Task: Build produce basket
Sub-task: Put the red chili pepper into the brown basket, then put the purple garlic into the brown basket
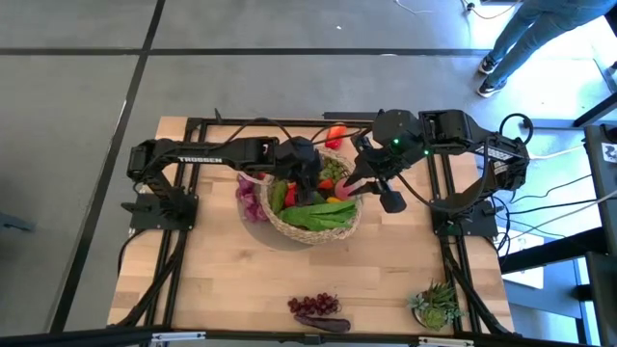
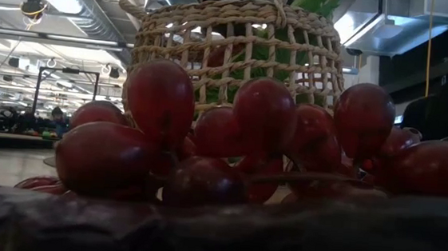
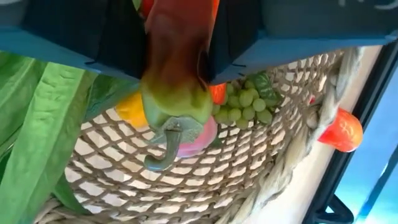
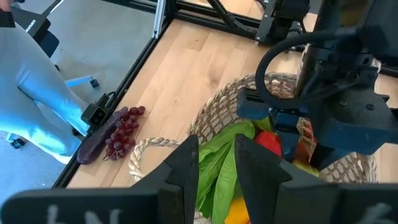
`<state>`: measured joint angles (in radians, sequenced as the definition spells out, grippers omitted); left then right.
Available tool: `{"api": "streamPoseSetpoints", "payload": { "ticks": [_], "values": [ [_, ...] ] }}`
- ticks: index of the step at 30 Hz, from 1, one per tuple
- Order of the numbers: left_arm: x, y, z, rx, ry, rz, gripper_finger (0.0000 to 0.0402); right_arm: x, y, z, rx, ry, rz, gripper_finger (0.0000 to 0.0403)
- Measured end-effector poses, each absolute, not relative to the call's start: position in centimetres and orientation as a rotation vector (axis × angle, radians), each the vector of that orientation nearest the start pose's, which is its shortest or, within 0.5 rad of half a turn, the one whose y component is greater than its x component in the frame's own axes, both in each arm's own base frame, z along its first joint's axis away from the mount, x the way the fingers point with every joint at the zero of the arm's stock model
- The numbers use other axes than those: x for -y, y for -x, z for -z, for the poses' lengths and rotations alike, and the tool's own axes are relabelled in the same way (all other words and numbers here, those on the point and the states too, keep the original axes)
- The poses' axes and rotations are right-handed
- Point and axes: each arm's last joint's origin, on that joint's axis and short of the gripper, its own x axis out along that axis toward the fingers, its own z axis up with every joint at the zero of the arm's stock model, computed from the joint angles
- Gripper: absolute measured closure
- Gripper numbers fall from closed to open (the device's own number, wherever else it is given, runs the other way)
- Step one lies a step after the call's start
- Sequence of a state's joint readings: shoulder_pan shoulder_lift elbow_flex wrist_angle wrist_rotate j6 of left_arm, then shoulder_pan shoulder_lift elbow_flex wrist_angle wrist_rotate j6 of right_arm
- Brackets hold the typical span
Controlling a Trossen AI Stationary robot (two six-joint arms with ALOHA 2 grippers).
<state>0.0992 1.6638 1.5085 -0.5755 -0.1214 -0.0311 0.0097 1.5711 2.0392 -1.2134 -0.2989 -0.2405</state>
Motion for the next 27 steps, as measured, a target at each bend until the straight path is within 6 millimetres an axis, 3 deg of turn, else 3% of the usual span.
{"api": "streamPoseSetpoints", "payload": {
  "ticks": [10, 20, 23, 27],
  "values": [
    [-4.4, -36.2, -32.1, -0.757, 0.012, -0.334, 0.0250, -1.1, -28.4, -47.0, -0.656, 0.129, -0.378, 0.0305],
    [-4.2, -36.3, -32.6, -0.737, -0.050, -0.302, 0.0250, -1.1, -28.4, -47.0, -0.662, 0.096, -0.367, 0.0305],
    [-3.8, -36.3, -34.1, -0.718, -0.051, -0.290, 0.0248, -1.1, -28.4, -47.0, -0.674, 0.033, -0.345, 0.0305],
    [-2.9, -35.7, -37.7, -0.680, -0.056, -0.266, 0.0250, -1.1, -28.4, -47.0, -0.676, 0.022, -0.342, 0.0305]
  ]
}}
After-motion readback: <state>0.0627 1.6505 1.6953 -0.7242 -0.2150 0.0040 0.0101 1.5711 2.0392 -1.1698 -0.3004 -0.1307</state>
